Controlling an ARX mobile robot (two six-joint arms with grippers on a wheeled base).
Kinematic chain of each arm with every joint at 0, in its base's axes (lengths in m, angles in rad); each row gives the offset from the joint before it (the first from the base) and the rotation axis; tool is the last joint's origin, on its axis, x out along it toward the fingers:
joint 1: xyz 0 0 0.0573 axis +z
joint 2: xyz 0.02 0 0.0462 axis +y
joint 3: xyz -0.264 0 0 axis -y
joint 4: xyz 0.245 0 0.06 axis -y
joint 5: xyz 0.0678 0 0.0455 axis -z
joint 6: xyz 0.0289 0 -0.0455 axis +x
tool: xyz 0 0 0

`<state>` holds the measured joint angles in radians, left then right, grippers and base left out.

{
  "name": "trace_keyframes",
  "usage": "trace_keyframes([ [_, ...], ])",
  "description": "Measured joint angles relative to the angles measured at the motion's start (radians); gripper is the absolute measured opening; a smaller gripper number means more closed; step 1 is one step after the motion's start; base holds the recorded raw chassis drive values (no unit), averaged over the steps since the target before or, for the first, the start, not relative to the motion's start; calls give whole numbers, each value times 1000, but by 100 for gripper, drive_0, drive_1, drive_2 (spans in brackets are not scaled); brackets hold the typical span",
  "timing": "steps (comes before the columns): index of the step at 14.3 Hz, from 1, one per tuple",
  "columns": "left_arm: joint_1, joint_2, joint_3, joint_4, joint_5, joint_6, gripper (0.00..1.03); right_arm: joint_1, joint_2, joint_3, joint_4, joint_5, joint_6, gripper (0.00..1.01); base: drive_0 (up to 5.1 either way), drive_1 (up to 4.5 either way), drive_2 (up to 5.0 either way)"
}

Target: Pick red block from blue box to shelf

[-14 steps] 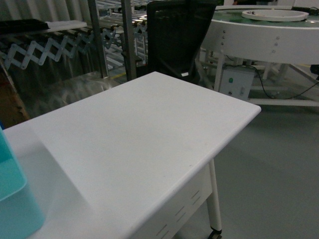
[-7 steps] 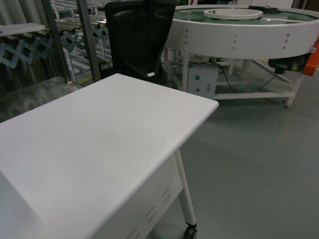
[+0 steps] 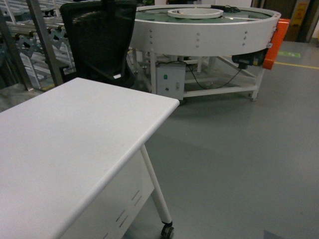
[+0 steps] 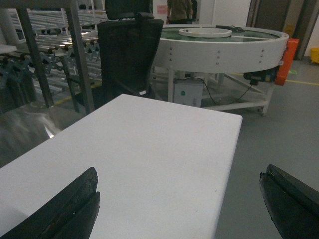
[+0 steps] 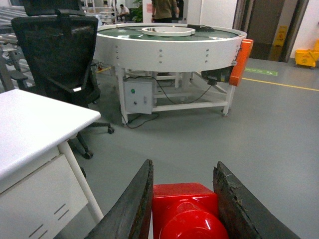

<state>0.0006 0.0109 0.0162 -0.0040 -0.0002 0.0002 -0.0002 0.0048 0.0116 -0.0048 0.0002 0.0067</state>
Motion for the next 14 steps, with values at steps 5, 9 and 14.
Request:
trace_keyframes([
  [5, 0, 0, 0, 0, 0, 0, 98, 0, 0, 0, 0, 0, 0, 29, -143, -143, -143],
  [9, 0, 0, 0, 0, 0, 0, 98, 0, 0, 0, 0, 0, 0, 29, -149, -149, -149],
  [14, 0, 0, 0, 0, 0, 0, 98, 0, 0, 0, 0, 0, 0, 29, -154, -154, -154],
])
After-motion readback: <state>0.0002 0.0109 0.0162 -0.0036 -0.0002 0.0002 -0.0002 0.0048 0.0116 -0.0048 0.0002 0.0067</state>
